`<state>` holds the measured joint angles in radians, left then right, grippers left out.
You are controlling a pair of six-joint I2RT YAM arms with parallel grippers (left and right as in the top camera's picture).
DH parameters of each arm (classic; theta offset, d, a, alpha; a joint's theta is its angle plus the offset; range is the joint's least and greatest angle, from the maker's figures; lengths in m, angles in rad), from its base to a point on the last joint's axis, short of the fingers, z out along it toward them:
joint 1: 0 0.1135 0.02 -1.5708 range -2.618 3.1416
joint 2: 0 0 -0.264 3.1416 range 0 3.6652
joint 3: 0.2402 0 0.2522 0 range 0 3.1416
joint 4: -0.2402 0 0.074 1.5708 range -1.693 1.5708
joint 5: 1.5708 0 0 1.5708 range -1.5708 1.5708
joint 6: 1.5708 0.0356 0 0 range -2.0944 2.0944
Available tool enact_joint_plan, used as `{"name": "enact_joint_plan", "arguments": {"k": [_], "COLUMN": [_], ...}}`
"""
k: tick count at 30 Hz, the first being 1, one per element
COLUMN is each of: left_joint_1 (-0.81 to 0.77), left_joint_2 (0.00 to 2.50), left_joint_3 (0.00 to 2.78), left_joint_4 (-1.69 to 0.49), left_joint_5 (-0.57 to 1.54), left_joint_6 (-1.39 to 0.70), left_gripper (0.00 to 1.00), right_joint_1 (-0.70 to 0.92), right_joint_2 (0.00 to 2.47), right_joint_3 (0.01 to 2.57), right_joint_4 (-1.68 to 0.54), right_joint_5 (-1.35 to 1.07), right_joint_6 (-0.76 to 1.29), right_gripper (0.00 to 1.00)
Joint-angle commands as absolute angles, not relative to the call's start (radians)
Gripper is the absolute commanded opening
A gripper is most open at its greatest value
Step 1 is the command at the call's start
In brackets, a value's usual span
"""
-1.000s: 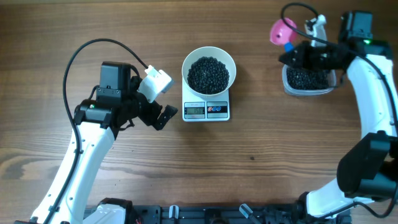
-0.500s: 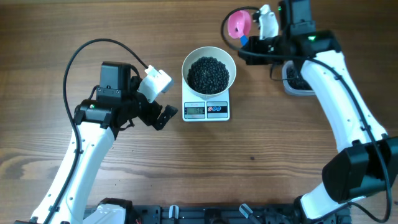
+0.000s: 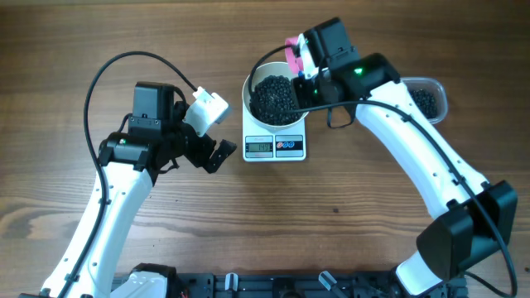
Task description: Scoop item into bowl and weigh 150g on scale
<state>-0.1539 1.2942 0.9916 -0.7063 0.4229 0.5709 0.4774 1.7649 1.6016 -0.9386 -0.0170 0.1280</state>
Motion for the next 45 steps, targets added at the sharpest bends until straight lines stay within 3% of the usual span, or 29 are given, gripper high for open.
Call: {"name": "enact_joint_plan", "arguments": {"k": [1,8,12,17,30,45], "left_joint_1": [-0.149,-0.149,-0.149,-0.149,-0.149,-0.149], "left_joint_2": [1.291,1.291,1.291,1.291,1.291,1.291], "left_joint_3": [0.985,0.985,0.985,0.985,0.985,0.985], "left_joint_4": [-0.704,-0.704,-0.704,-0.704,-0.704,-0.704], "left_joint_5": [0.429,0.428,0.429,0.429,0.428,0.428], "left_joint_6": [0.568,0.568,0.568,0.568,0.568,0.568], "left_gripper": [1.0,1.0,1.0,1.0,1.0,1.0], "right_joint_1": [0.523,0.621,0.653,0.654,0.485,0.36], "right_joint_2": [1.743,1.743,1.744,1.744,1.743,1.744], "right_joint_3": [1.63,1.629,1.629,1.629,1.629,1.629], "right_joint_4": [-0.964,-0.955,-0.953,-0.934,-0.815,-0.759], "right_joint_5": [0.103,0.367,0.538,0.55,0.249,0.179], "right_joint_6": [0.019,-0.212,-0.26,-0.253,0.308,0.562], "right_gripper": [0.04,0.04,0.04,0.04,0.04,0.04]}}
